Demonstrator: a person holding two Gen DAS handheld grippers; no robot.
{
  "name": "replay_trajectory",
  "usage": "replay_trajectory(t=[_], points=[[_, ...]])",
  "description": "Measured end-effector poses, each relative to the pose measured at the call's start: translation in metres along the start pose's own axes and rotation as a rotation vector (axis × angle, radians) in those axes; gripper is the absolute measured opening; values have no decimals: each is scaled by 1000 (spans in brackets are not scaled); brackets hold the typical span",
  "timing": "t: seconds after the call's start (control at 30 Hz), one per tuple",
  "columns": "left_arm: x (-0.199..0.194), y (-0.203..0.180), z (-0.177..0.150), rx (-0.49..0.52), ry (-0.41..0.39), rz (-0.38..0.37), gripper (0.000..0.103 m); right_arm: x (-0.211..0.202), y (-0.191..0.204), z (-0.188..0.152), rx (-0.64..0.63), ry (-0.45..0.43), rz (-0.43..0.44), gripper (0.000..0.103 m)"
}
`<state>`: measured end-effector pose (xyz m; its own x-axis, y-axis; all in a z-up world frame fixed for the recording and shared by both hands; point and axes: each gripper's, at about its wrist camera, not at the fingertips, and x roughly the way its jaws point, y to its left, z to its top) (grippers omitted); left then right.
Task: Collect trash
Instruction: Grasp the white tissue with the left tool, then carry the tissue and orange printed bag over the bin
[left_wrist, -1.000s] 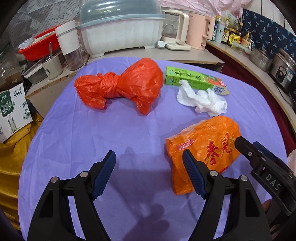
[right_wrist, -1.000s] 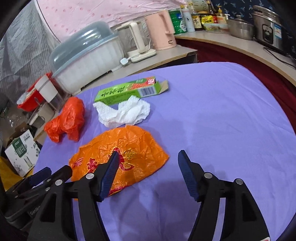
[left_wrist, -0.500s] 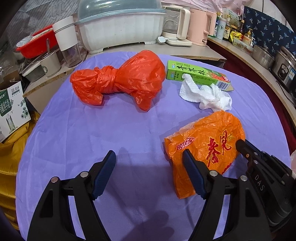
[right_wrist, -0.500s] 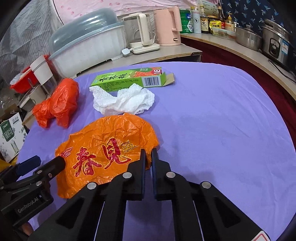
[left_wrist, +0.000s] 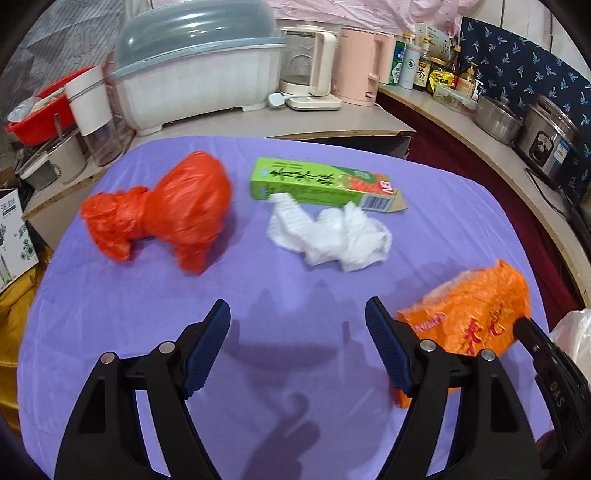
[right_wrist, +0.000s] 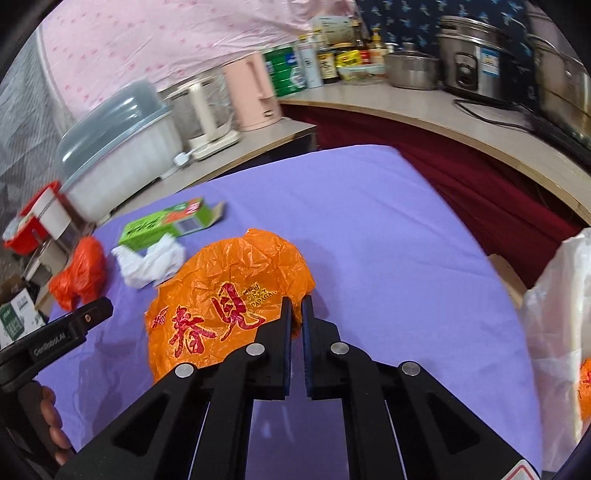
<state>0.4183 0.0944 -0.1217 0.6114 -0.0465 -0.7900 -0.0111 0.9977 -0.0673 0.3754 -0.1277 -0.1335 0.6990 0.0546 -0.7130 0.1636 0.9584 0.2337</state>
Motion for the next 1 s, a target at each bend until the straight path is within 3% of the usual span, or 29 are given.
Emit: replay_trajectory(t=[0.3,0.57,0.63,1.0], points=[[46,-27,23,6,17,9,68,11,-40,19,81,-5,7,6],[59,-35,23,37,29,0,17,18,-41,17,94,-2,25,6],[55,-35,22,40,22,-3,11,17,-41,17,99,-4,30,6],[-11,-48,12,57,-36,-42,10,-31,-44,26,106,-72,25,6]])
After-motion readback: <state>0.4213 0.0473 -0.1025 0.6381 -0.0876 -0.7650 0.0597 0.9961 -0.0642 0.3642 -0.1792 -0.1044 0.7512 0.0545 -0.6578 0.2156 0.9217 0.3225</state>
